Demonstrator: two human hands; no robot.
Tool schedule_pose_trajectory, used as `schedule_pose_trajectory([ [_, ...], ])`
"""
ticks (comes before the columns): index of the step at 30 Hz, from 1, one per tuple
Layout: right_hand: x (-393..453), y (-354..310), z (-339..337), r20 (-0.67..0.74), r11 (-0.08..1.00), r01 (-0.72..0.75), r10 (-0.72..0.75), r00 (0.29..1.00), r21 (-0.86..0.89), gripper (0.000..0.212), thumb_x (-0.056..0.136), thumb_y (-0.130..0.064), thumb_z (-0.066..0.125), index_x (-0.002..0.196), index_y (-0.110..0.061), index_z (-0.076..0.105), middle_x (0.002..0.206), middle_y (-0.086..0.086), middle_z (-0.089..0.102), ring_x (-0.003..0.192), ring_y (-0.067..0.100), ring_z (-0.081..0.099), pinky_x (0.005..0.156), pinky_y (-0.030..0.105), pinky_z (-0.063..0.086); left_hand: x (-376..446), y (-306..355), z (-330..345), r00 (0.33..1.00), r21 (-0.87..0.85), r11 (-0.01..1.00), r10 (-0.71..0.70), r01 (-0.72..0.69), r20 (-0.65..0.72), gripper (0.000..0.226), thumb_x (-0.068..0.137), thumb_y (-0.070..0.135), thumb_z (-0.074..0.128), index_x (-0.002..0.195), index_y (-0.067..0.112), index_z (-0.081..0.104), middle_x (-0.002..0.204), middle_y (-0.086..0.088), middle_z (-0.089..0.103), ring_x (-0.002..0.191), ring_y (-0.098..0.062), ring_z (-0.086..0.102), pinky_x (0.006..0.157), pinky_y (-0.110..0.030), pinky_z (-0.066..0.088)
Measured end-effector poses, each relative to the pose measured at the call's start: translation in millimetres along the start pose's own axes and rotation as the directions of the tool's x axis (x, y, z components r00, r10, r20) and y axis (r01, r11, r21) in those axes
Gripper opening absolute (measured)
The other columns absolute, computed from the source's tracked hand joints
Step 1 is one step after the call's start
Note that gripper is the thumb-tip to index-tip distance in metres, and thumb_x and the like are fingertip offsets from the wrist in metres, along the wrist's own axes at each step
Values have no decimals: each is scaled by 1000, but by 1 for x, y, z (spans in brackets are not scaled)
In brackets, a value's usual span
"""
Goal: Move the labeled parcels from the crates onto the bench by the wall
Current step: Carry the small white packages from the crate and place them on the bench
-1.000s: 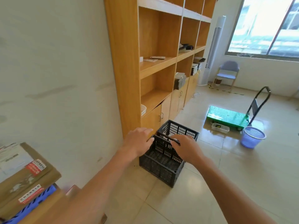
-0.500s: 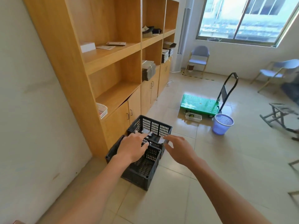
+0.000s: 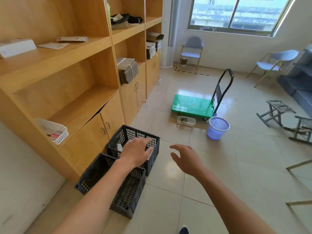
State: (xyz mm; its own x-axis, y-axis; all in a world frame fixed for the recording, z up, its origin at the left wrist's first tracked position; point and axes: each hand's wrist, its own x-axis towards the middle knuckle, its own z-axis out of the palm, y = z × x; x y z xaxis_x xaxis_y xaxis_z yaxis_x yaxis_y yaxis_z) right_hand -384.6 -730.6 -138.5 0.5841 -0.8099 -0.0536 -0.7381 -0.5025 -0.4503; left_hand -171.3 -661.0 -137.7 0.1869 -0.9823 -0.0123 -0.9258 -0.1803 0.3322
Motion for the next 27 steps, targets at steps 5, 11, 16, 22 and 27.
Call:
schedule_pose_trajectory([
  [5, 75, 58, -20, 65, 998, 59, -58, 996, 0, 36, 102, -29, 53, 137, -24, 59, 139, -7, 61, 127, 15, 55, 103, 32, 45, 68, 24, 22, 991, -31, 991, -125, 127, 43, 50, 101, 45, 51, 147, 26, 49, 148, 4, 53, 135, -20, 48, 111, -43, 41],
  [11, 161, 87, -20, 196, 990, 137, -130, 972, -19, 35, 102, -29, 52, 136, -24, 60, 136, -5, 63, 122, 17, 58, 99, 33, 48, 118, 17, 34, 956, -75, 954, -287, 291, 60, 46, 102, 43, 50, 145, 28, 51, 143, -1, 57, 130, -22, 52, 105, -41, 44],
  [16, 239, 94, 12, 327, 978, 207, -189, 926, -19, 37, 101, -31, 52, 137, -27, 59, 137, -4, 63, 119, 17, 61, 99, 33, 51, 154, -21, 56, 902, -121, 896, -416, 428, 112, 48, 103, 45, 47, 148, 28, 48, 150, 2, 51, 135, -20, 48, 109, -40, 41],
  [22, 345, 86, 72, 480, 960, 276, -225, 848, -38, 36, 102, -31, 52, 136, -27, 60, 137, -7, 62, 118, 15, 60, 94, 27, 49, 215, -98, 97, 833, -214, 805, -534, 554, 148, 46, 104, 44, 48, 147, 27, 49, 149, 4, 51, 134, -18, 49, 106, -37, 44],
  [27, 425, 93, 124, 580, 961, 272, -191, 792, -55, 38, 100, -29, 55, 138, -26, 59, 136, -8, 63, 123, 15, 57, 99, 30, 47, 273, -160, 134, 778, -269, 730, -577, 628, 251, 46, 104, 43, 48, 148, 26, 48, 150, 4, 51, 136, -19, 46, 108, -38, 43],
])
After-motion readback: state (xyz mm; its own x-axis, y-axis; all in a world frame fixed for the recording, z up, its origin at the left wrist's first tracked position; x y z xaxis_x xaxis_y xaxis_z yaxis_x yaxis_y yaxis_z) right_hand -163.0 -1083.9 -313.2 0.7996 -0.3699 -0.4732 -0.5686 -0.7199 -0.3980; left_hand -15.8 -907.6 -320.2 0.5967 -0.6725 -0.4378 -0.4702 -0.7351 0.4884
